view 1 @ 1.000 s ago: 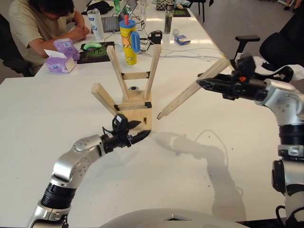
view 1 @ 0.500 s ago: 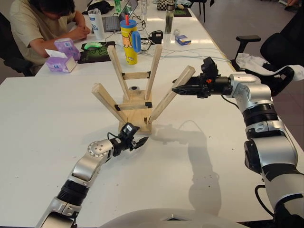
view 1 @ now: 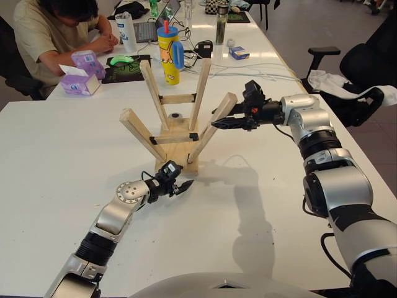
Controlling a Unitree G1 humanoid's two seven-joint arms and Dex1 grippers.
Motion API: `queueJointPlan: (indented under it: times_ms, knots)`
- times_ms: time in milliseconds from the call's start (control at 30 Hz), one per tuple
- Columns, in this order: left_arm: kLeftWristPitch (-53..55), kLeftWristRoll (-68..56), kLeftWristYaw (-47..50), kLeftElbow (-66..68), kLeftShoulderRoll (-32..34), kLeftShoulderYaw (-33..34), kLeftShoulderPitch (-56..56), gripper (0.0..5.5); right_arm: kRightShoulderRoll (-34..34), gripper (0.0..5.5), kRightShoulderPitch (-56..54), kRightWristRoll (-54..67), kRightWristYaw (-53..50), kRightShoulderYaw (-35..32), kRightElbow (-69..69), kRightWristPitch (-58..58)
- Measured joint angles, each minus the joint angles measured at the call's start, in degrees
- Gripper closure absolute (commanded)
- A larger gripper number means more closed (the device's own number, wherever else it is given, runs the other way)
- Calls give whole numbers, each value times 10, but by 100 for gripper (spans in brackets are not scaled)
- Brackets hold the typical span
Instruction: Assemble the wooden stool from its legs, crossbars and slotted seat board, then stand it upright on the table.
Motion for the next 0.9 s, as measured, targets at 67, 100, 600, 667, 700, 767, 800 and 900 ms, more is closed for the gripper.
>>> queueJointPlan:
  times_ms: [67,100,600,667,700,767,800,900]
  knots:
    - [1,0,2,-3,0,1,3,225,3,343,-10,-16,10,18,-4,-24]
    - [2,1,4,-4,0,1,4,225,7,343,-13,-25,13,27,-12,-32]
    - [10,4,34,-10,-23,10,26,225,39,344,4,-48,-32,68,-105,24]
    - [11,6,37,-10,-24,11,28,225,48,344,-16,-59,-34,79,-70,27]
    - [11,6,40,-8,-28,12,29,225,53,344,-27,-61,-35,83,-52,28]
    - [11,6,44,-5,-34,13,29,225,62,344,-47,-74,-36,88,-26,38]
    - [11,6,46,-3,-38,14,29,225,65,344,-58,-84,-36,98,-13,39]
    - [10,6,53,6,-49,16,29,225,73,344,-68,-92,-43,105,1,49]
